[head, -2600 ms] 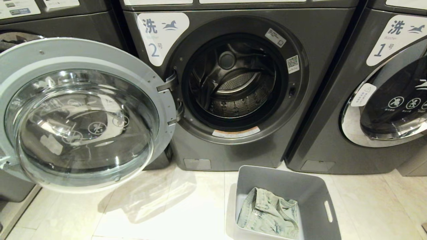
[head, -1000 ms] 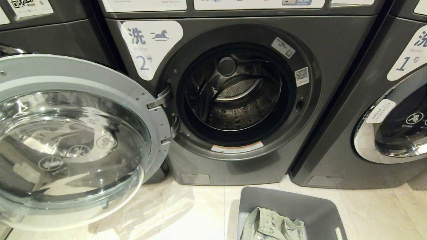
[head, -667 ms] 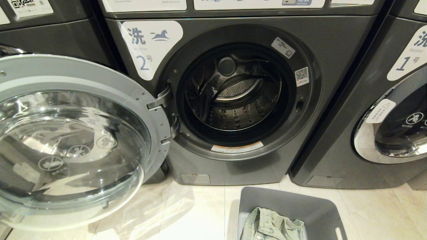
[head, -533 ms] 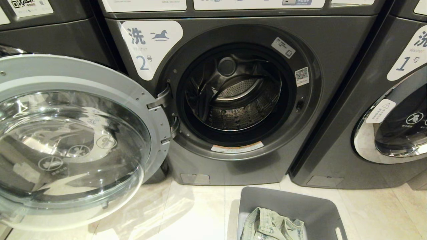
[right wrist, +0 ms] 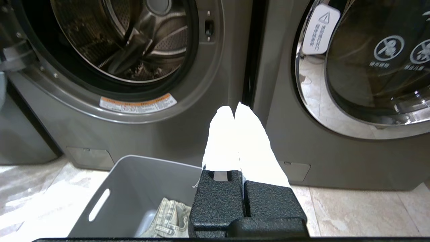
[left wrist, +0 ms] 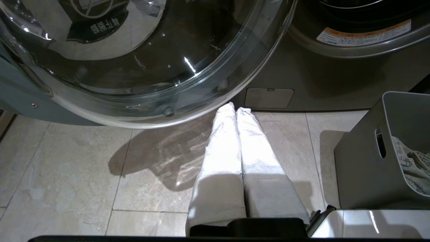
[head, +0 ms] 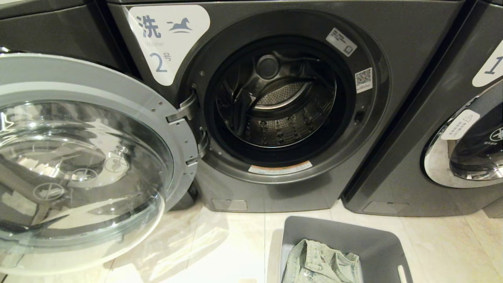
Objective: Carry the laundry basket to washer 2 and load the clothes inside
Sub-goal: Place the clothes into the washing machine
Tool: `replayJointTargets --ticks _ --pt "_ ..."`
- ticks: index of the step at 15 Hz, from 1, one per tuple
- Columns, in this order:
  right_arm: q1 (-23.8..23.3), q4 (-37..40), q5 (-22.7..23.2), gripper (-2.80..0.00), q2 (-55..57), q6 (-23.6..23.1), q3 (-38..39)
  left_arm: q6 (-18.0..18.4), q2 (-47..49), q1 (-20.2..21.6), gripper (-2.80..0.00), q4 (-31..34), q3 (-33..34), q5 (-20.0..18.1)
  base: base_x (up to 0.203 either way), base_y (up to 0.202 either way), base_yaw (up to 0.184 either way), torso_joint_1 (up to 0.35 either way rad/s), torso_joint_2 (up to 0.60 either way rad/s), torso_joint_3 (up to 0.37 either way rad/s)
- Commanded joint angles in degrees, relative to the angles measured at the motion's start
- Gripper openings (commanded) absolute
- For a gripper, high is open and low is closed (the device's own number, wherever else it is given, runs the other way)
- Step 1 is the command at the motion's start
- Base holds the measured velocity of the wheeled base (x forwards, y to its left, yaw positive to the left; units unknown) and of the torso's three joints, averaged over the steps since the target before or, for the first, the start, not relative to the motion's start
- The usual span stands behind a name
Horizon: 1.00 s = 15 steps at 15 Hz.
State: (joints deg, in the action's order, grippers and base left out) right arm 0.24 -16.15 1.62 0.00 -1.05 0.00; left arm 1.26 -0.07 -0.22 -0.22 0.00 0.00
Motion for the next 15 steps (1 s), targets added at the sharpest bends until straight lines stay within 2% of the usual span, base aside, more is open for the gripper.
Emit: replayJointTargets --ticks 1,15 --pt "0.02 -0.11 0.05 -2.8 0.09 -0.01 2.29 0.06 0.07 -0.04 -2.8 -0.04 0.0 0.0 0.0 0.0 0.0 -0.004 0.0 -0.2" --pt "0.1 -0.12 0.03 -2.8 0.09 -0.01 2.29 -0.11 0.07 -0.04 -2.8 -0.04 0.0 0.0 0.0 0.0 0.0 0.003 0.0 -0.198"
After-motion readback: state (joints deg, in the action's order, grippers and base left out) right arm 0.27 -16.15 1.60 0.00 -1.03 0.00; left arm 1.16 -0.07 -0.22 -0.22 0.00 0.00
